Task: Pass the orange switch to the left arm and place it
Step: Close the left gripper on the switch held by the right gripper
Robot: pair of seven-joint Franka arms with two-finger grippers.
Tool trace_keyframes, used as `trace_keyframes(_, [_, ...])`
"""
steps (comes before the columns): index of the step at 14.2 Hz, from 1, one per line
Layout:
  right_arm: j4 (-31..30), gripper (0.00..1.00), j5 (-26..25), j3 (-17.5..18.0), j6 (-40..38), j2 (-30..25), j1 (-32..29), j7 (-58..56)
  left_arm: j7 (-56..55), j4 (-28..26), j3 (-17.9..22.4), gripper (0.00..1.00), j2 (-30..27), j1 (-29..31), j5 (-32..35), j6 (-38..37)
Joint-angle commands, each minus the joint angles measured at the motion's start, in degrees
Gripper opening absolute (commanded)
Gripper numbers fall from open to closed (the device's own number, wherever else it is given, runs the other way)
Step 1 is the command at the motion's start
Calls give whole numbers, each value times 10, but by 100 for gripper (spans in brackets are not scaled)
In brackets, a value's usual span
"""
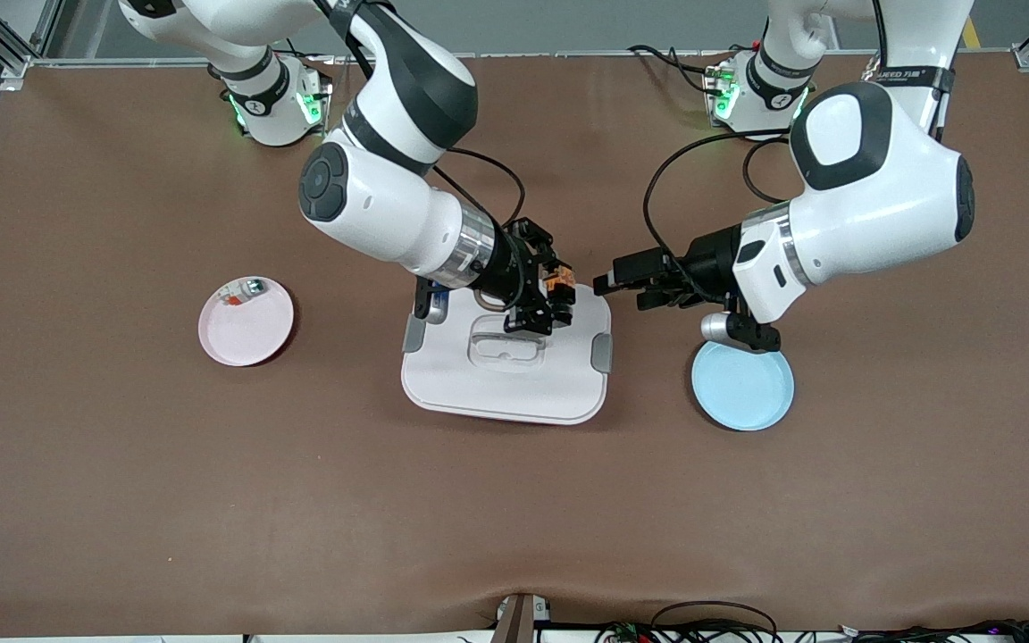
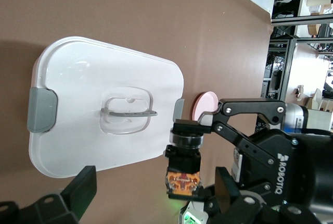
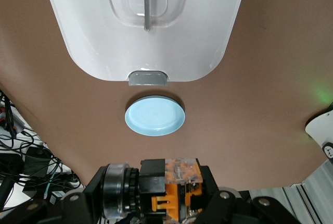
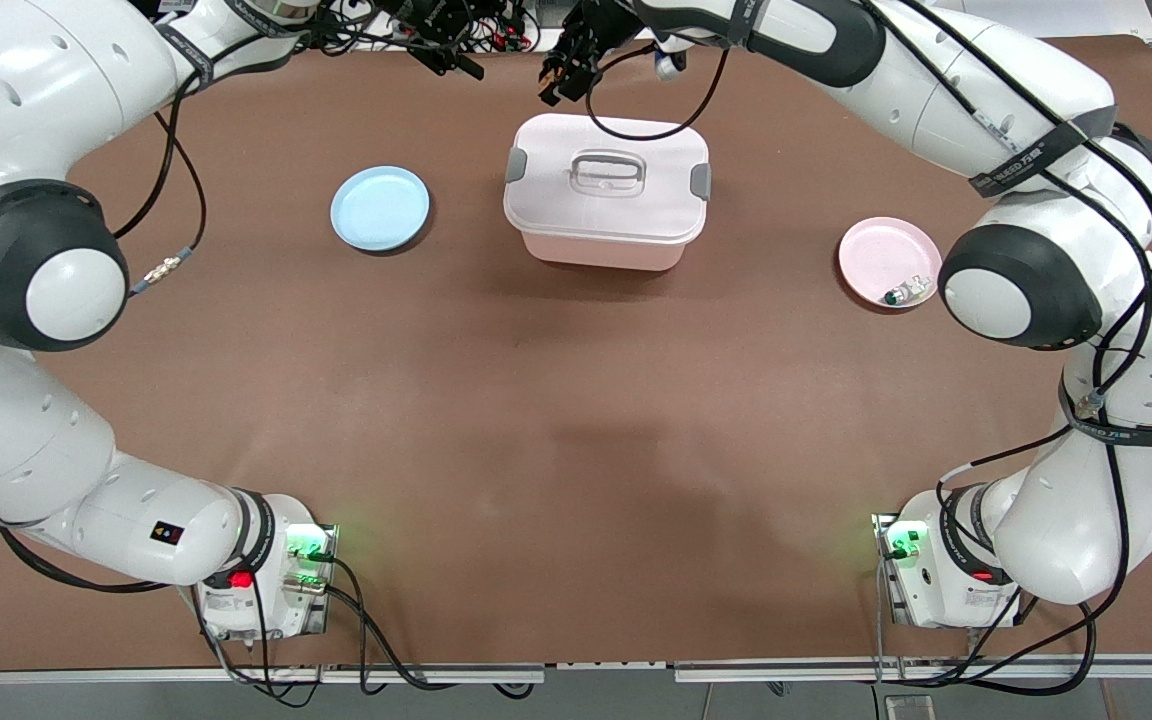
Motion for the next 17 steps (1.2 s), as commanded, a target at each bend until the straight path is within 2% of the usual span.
trace_keyframes(1, [57,0,9,-5,0,32,11,28,-3,1,-3,100,3,-11,-22,16])
trace_keyframes(6, [57,0,9,-5,49,35,19,41,-2,1,-3,100,8,-21,-21,17])
trace_keyframes(16, [60,0,10,-5,54,35,23,48,11,0,-3,100,16,-28,-15,17])
trace_keyframes(17, [60,0,10,-5,58,35,23,48,11,0,-3,96,16,-28,-14,17])
